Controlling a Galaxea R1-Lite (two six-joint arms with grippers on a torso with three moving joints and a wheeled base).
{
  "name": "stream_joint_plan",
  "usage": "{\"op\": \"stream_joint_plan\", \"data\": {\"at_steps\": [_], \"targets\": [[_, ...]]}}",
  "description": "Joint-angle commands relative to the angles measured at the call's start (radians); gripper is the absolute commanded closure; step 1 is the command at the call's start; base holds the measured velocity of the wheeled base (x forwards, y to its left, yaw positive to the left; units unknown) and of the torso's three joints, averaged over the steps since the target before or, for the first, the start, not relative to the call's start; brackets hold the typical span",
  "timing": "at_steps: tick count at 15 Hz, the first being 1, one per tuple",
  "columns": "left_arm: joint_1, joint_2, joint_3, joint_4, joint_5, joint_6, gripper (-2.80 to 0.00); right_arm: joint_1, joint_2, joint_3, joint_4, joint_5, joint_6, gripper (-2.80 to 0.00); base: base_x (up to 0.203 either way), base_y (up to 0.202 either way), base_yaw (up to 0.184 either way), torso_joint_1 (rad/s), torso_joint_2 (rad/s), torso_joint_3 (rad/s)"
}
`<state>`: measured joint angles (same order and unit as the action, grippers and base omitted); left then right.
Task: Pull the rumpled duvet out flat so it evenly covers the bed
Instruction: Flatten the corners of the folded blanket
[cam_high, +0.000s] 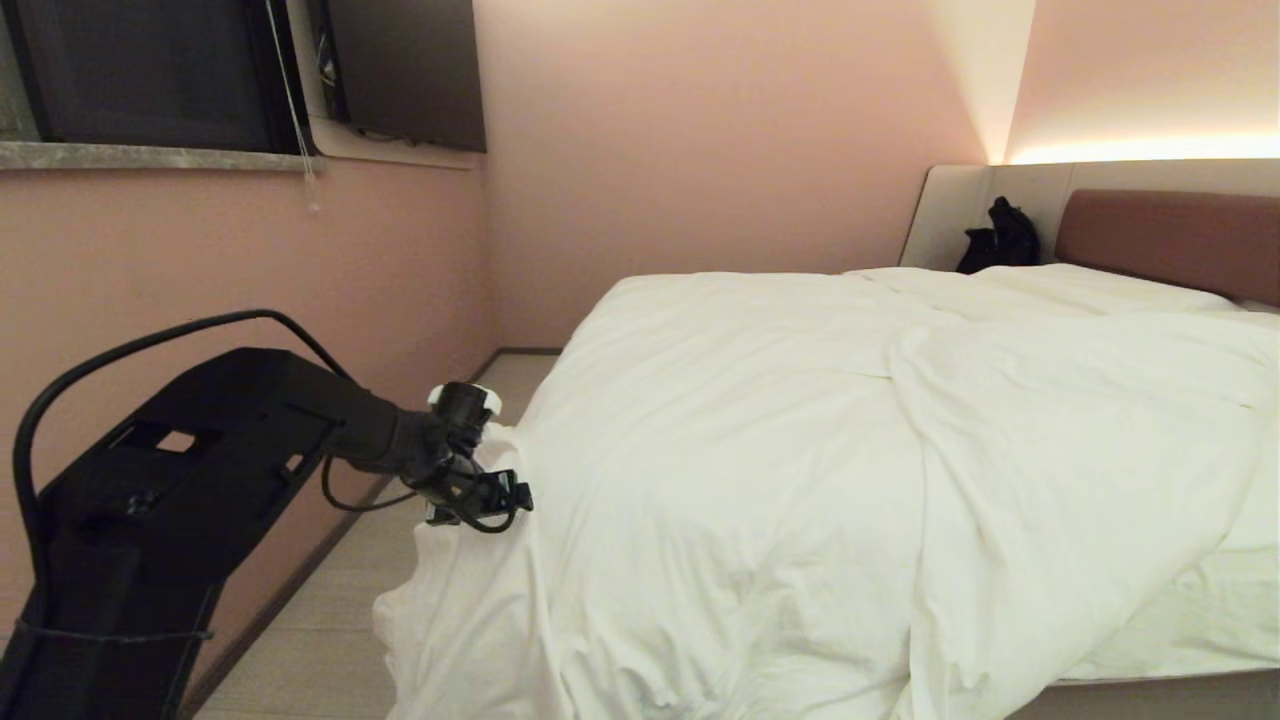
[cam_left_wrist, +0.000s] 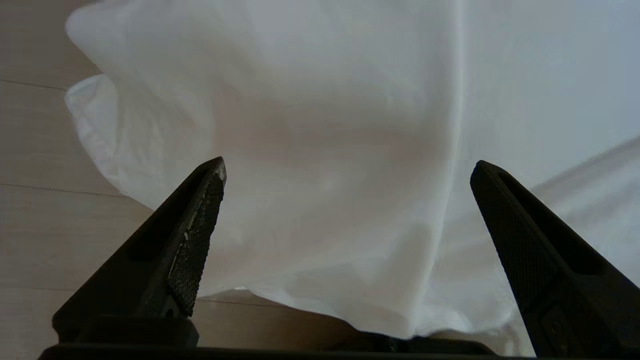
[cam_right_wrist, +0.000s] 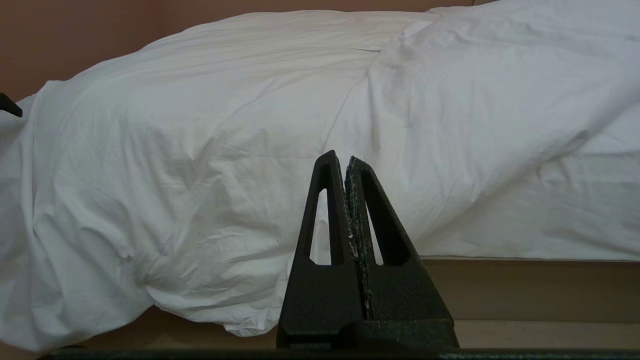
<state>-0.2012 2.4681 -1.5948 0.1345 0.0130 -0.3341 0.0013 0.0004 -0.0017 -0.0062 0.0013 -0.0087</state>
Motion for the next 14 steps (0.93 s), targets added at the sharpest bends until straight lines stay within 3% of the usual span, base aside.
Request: {"op": "stream_joint_plan", "data": {"at_steps": [1, 4, 14], "targets": [[-0.012, 0.037, -0.015, -0.002, 0.055, 0.005, -2.80, 0.000, 0.000, 0.000, 0.000, 0.000, -0.001, 0.00, 0.000, 0.000, 0.000, 0.000, 0.00, 0.000], [-0.036, 0.064, -0.044, -0.004, 0.101, 0.013, -2.80, 0.000, 0.000, 0.000, 0.000, 0.000, -0.001, 0.00, 0.000, 0.000, 0.000, 0.000, 0.00, 0.000], [-0.071, 0.081, -0.135, 0.005, 0.090, 0.009, -2.80, 0.000, 0.000, 0.000, 0.000, 0.000, 0.001, 0.00, 0.000, 0.000, 0.000, 0.000, 0.00, 0.000]]}}
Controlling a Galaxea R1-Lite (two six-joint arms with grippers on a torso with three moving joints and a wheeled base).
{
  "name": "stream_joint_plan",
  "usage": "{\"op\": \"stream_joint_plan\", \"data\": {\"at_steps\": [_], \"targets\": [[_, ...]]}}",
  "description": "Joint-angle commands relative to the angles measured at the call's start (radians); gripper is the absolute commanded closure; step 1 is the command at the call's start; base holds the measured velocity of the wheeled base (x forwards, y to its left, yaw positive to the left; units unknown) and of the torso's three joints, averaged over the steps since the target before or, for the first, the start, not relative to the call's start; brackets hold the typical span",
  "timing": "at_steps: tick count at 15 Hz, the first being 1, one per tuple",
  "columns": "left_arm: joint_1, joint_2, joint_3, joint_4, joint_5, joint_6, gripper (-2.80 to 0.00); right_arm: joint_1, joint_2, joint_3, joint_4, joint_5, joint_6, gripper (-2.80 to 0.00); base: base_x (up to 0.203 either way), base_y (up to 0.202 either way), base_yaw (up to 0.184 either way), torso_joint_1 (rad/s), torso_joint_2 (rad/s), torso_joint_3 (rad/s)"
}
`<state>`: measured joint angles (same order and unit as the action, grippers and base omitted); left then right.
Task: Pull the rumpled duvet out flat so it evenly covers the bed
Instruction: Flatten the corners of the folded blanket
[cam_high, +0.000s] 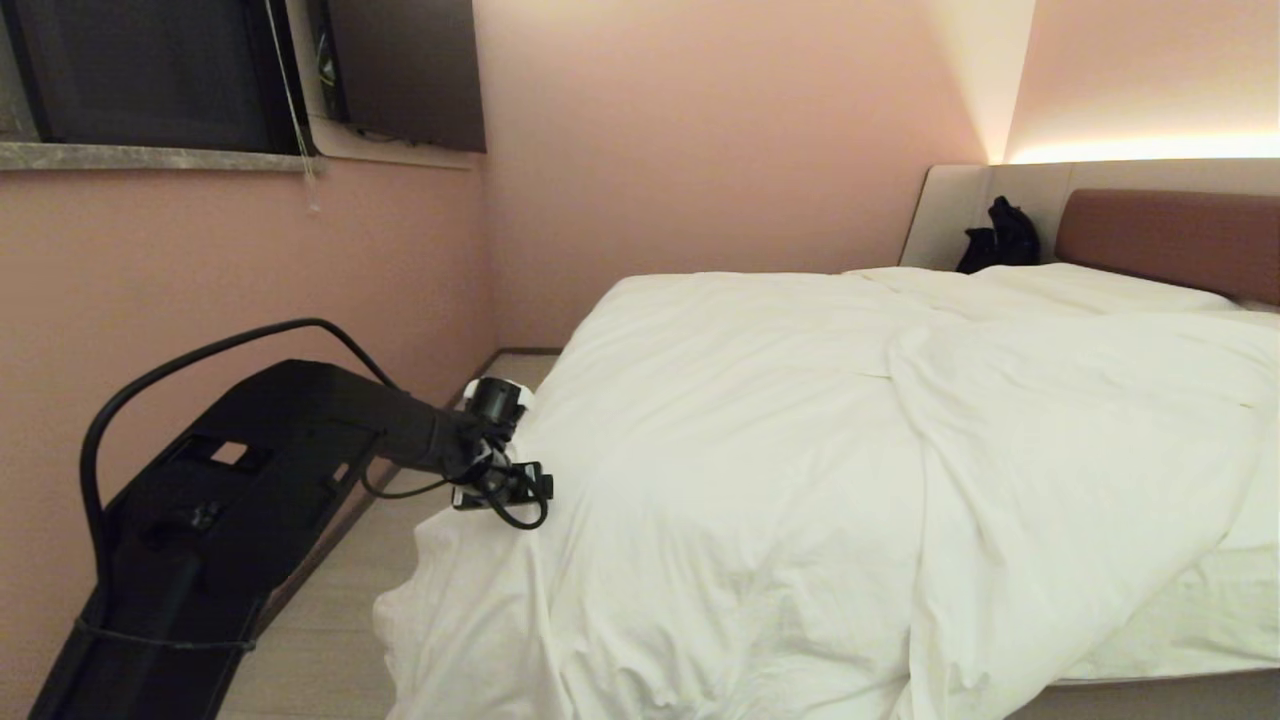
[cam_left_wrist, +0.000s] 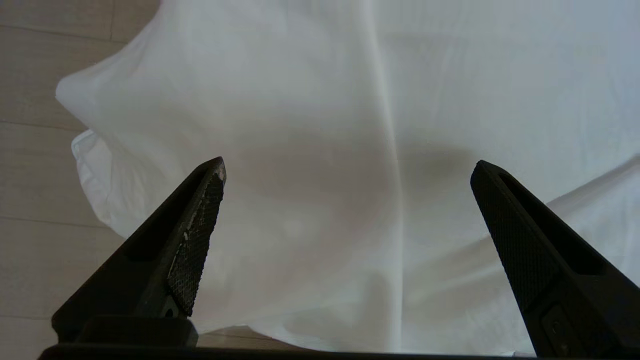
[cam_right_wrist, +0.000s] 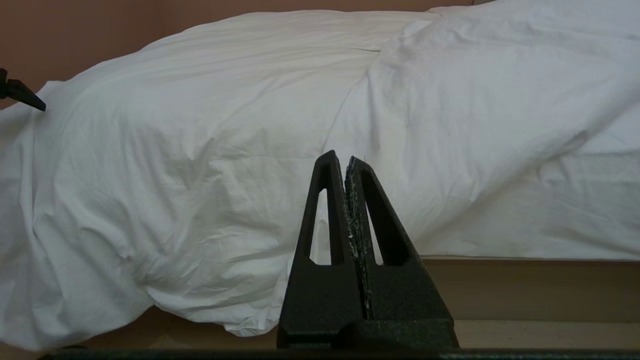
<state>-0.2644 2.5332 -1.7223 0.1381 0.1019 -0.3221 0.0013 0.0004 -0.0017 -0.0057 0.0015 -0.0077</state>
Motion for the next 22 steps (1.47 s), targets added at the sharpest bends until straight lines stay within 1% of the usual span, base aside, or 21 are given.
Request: {"op": "stream_joint_plan", "data": {"at_steps": [1, 17, 18, 22], "targets": [[-0.016, 0.012, -0.010, 0.001, 0.001, -0.005, -2.80, 0.000, 0.000, 0.000, 0.000, 0.000, -0.002, 0.00, 0.000, 0.000, 0.000, 0.000, 0.00, 0.000], [-0.032, 0.041, -0.006, -0.010, 0.015, -0.008, -2.80, 0.000, 0.000, 0.000, 0.000, 0.000, -0.002, 0.00, 0.000, 0.000, 0.000, 0.000, 0.00, 0.000], [-0.032, 0.042, -0.009, -0.011, 0.015, -0.010, 0.00, 0.000, 0.000, 0.000, 0.000, 0.000, -0.002, 0.00, 0.000, 0.000, 0.000, 0.000, 0.00, 0.000], [-0.032, 0.042, -0.006, -0.012, 0.015, -0.009, 0.00, 0.000, 0.000, 0.000, 0.000, 0.000, -0.002, 0.00, 0.000, 0.000, 0.000, 0.000, 0.00, 0.000]]}}
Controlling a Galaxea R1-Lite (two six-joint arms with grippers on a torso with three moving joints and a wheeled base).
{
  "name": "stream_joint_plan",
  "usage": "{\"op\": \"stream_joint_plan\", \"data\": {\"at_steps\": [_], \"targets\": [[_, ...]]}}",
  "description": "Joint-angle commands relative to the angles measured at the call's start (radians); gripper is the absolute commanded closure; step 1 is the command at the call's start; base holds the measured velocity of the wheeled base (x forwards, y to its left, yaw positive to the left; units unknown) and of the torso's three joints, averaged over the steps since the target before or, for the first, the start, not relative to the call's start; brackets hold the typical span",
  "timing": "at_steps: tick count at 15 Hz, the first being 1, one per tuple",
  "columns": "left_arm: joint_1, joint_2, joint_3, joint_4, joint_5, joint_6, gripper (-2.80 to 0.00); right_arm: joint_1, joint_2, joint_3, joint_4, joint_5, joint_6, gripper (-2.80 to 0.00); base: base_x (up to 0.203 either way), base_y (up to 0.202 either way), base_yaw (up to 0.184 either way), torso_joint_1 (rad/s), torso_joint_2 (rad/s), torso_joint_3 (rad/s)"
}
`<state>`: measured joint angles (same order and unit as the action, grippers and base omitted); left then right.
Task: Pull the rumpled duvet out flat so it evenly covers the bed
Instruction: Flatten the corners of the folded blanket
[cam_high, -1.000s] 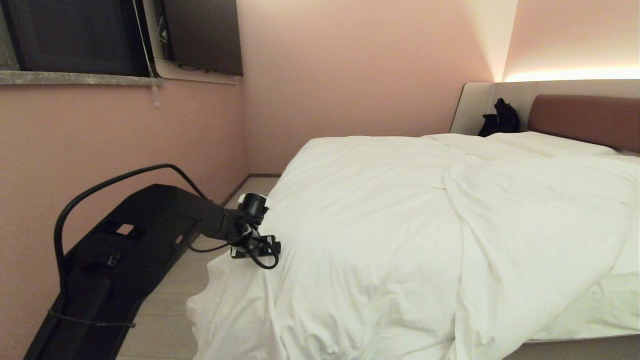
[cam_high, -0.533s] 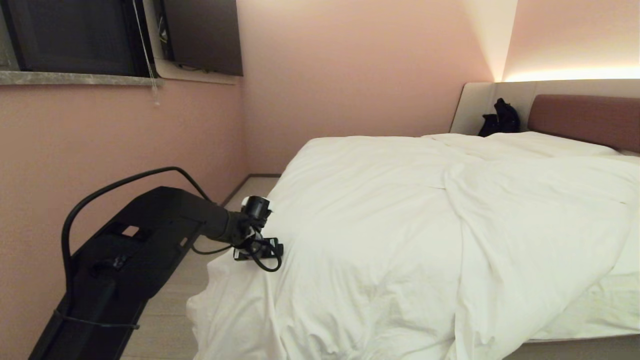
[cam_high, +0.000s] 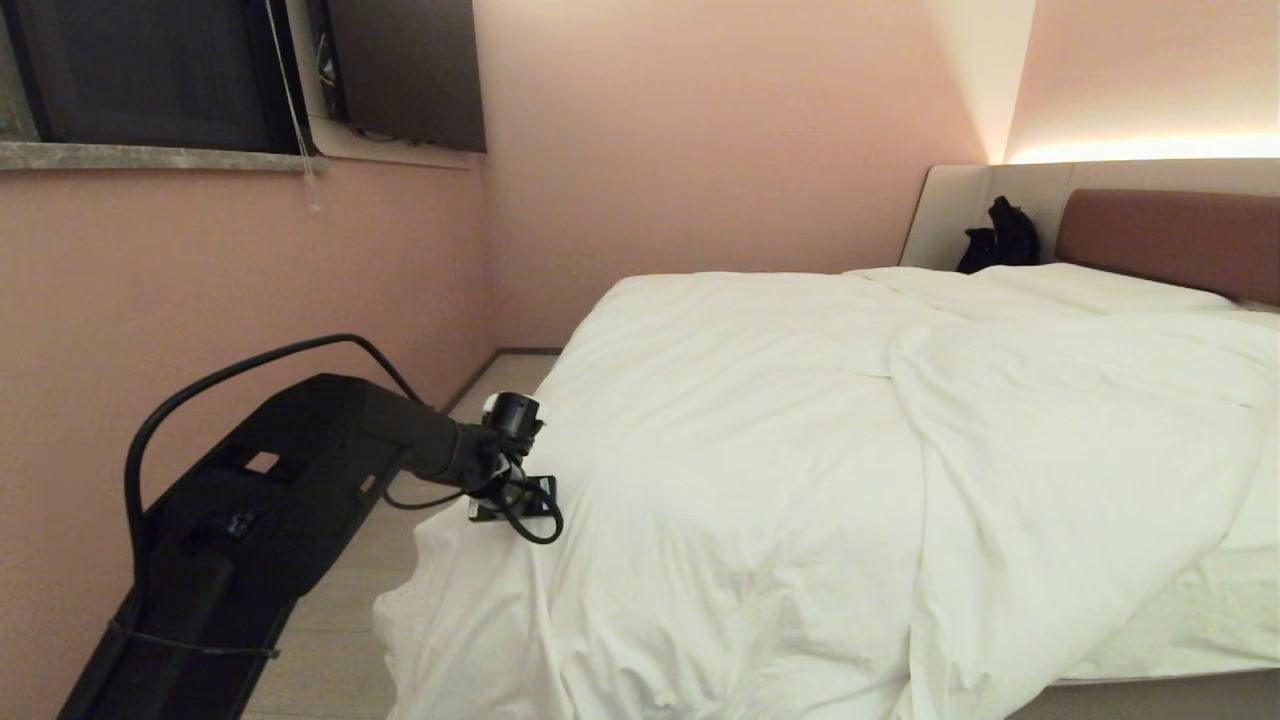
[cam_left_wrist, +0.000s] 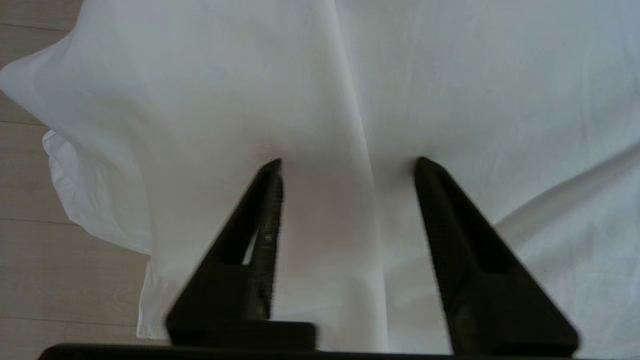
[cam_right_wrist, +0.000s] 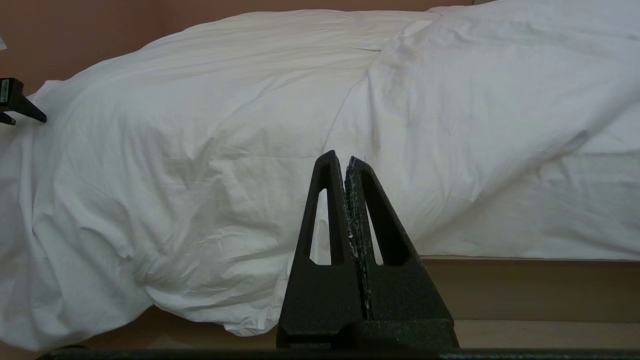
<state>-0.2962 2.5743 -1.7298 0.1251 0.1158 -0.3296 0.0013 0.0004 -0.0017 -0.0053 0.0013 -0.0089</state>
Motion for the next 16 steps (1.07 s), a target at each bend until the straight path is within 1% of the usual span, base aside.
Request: {"op": "stream_joint_plan", "data": {"at_steps": [1, 8, 10, 12, 13, 14, 15, 16], "targets": [[-0.001, 0.001, 0.003, 0.001, 0.001, 0.000, 0.00, 0.000, 0.000, 0.000, -0.001, 0.000, 0.000, 0.00, 0.000, 0.000, 0.000, 0.000, 0.00, 0.000], [-0.001, 0.001, 0.003, 0.005, 0.004, 0.003, 0.00, 0.000, 0.000, 0.000, -0.001, 0.000, 0.001, 0.00, 0.000, 0.000, 0.000, 0.000, 0.00, 0.000], [-0.001, 0.006, 0.001, 0.007, 0.024, 0.004, 0.00, 0.000, 0.000, 0.000, -0.001, 0.000, 0.001, 0.00, 0.000, 0.000, 0.000, 0.000, 0.00, 0.000], [-0.001, 0.024, 0.000, 0.003, 0.092, 0.006, 0.00, 0.000, 0.000, 0.000, -0.001, 0.000, 0.001, 0.00, 0.000, 0.000, 0.000, 0.000, 0.00, 0.000], [0.001, 0.034, -0.001, 0.002, 0.140, 0.008, 0.00, 0.000, 0.000, 0.000, -0.001, 0.000, 0.001, 0.00, 0.000, 0.000, 0.000, 0.000, 0.00, 0.000], [0.007, 0.040, -0.001, 0.002, 0.209, 0.013, 0.00, 0.000, 0.000, 0.000, -0.001, 0.000, 0.001, 0.00, 0.000, 0.000, 0.000, 0.000, 0.00, 0.000], [0.024, 0.040, 0.001, 0.005, 0.251, 0.031, 0.00, 0.000, 0.000, 0.000, -0.001, 0.000, 0.001, 0.00, 0.000, 0.000, 0.000, 0.000, 0.00, 0.000], [0.041, 0.041, 0.001, 0.011, 0.261, 0.046, 0.00, 0.000, 0.000, 0.000, -0.001, 0.000, 0.001, 0.00, 0.000, 0.000, 0.000, 0.000, 0.00, 0.000]]}}
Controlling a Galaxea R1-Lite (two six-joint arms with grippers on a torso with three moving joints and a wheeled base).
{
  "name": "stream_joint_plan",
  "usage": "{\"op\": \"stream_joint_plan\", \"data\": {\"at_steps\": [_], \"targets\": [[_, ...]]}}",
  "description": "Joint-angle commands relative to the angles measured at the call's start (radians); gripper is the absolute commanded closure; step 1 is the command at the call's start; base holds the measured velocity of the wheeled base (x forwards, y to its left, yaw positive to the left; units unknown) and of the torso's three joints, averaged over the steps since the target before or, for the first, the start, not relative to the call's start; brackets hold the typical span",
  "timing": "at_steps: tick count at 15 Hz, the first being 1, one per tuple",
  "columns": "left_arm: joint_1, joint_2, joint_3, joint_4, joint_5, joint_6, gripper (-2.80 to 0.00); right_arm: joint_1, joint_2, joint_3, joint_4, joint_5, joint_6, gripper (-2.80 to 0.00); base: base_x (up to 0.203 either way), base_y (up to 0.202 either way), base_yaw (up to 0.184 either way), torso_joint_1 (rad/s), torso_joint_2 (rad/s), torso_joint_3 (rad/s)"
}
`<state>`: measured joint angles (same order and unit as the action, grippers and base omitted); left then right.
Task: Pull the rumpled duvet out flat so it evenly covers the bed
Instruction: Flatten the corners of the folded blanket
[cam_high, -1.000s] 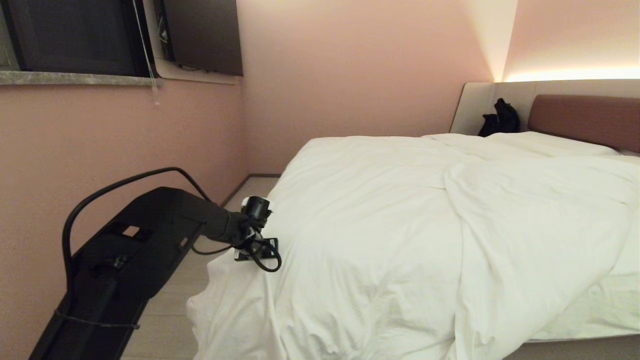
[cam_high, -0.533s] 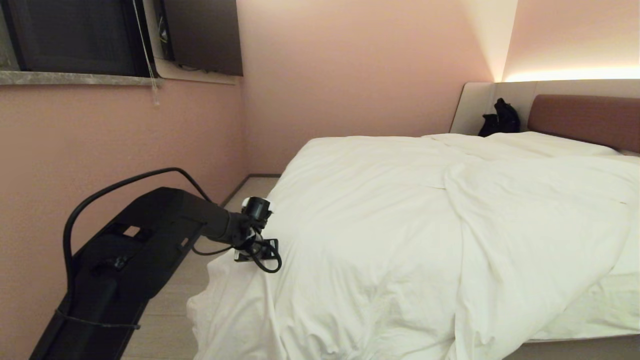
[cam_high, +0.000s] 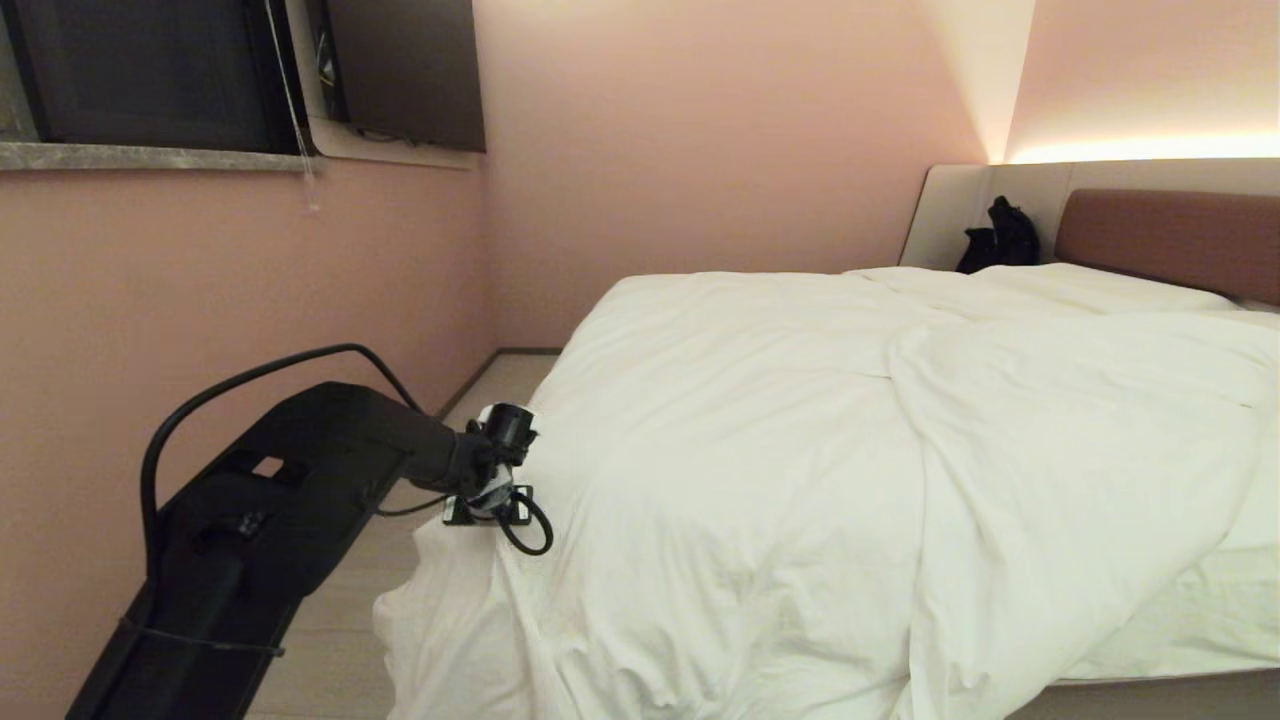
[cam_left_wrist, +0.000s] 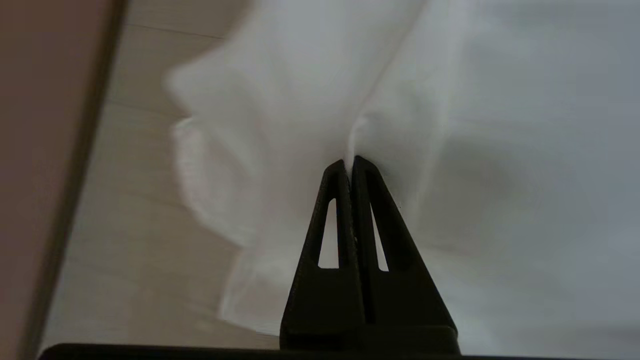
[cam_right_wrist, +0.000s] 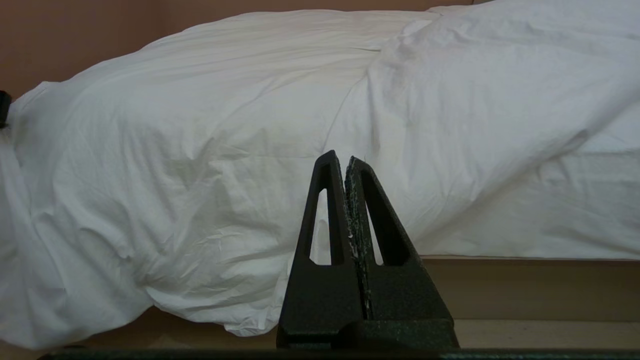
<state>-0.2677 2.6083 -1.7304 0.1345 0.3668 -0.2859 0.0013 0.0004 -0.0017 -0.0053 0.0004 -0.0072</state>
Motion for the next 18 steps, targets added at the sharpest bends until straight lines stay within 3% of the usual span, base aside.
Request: {"op": "stream_joint_plan", "data": {"at_steps": [1, 5, 13, 15, 18], "targets": [[0.021, 0.007, 0.003, 0.003, 0.012, 0.002, 0.00, 0.000, 0.000, 0.000, -0.001, 0.001, 0.000, 0.00, 0.000, 0.000, 0.000, 0.000, 0.00, 0.000], [0.096, 0.005, 0.014, 0.005, 0.071, 0.012, 0.00, 0.000, 0.000, 0.000, -0.001, 0.001, 0.000, 0.00, 0.000, 0.000, 0.000, 0.000, 0.00, 0.000], [0.210, -0.049, 0.065, 0.005, 0.065, 0.025, 0.00, 0.000, 0.000, 0.000, -0.001, 0.001, 0.000, 0.00, 0.000, 0.000, 0.000, 0.000, 0.00, 0.000], [0.224, -0.099, 0.074, 0.004, 0.040, 0.016, 0.00, 0.000, 0.000, 0.000, 0.001, 0.001, 0.000, 0.00, 0.000, 0.000, 0.000, 0.000, 0.00, 0.000], [0.227, -0.193, 0.089, 0.038, -0.066, -0.036, 0.00, 0.000, 0.000, 0.000, -0.001, 0.001, 0.000, 0.00, 0.000, 0.000, 0.000, 0.000, 0.00, 0.000]]}}
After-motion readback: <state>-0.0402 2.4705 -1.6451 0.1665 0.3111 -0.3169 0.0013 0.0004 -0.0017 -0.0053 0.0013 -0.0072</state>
